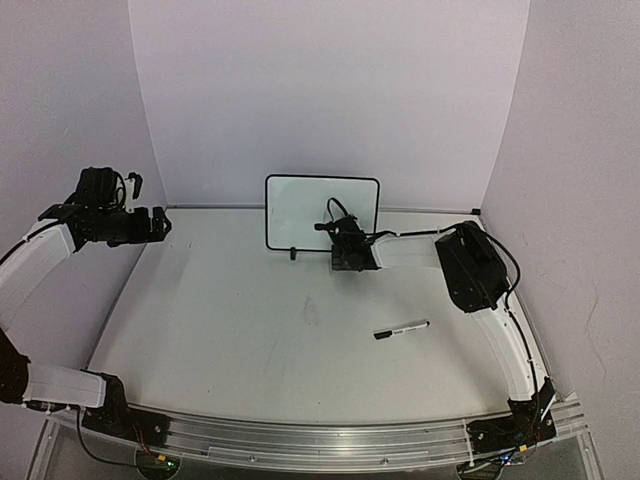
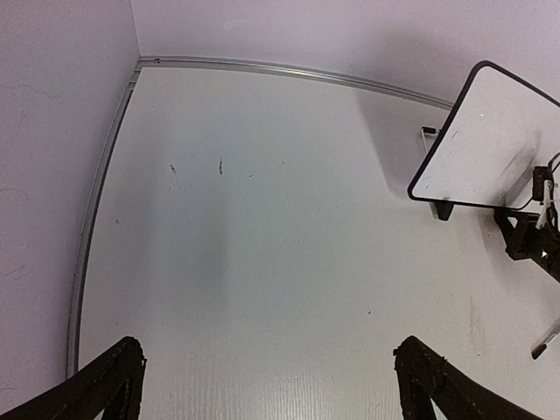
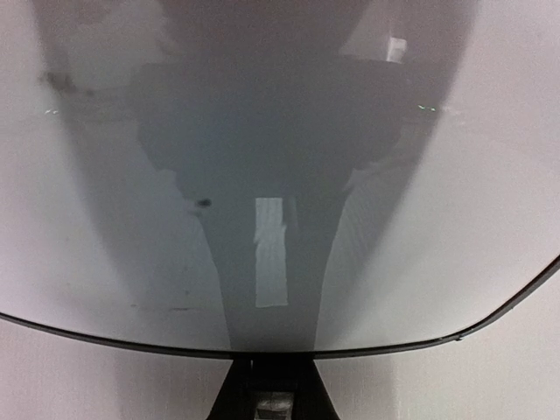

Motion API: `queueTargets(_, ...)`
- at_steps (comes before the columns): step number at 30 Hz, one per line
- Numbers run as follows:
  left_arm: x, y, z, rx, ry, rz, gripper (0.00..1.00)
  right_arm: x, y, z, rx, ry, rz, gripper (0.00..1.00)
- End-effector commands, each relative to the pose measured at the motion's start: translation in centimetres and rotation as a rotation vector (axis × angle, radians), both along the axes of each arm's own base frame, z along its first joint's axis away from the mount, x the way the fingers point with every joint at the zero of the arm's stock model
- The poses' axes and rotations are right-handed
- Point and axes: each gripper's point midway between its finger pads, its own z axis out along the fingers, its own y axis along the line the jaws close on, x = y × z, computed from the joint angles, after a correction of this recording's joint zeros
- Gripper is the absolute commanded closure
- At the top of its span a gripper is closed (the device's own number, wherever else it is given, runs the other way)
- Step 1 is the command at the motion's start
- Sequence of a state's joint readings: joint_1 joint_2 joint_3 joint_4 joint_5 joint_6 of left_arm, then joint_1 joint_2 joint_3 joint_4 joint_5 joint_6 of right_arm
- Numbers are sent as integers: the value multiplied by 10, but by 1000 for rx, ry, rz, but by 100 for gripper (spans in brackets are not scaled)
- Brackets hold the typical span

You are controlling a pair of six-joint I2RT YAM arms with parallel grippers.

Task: Write a sentence on the whiteboard
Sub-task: Move the whiteboard stand to the center of the board.

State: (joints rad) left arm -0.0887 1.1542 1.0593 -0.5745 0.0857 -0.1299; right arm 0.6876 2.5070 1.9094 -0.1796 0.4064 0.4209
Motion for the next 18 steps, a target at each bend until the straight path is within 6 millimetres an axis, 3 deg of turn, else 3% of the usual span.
queueTargets(1, 3, 5, 21, 8, -68, 24, 0, -10, -1, 25, 51, -38, 4, 100)
queueTargets(6, -2, 14, 31, 23, -102, 72, 0, -33, -7, 28, 33, -40, 24, 100)
queueTargets(11, -13, 35, 49, 69, -179, 179, 0, -61, -8, 32, 52, -32, 47, 100)
queueTargets(18, -21, 48, 58, 98, -220, 238, 0, -103, -8, 23, 72, 28, 79, 100)
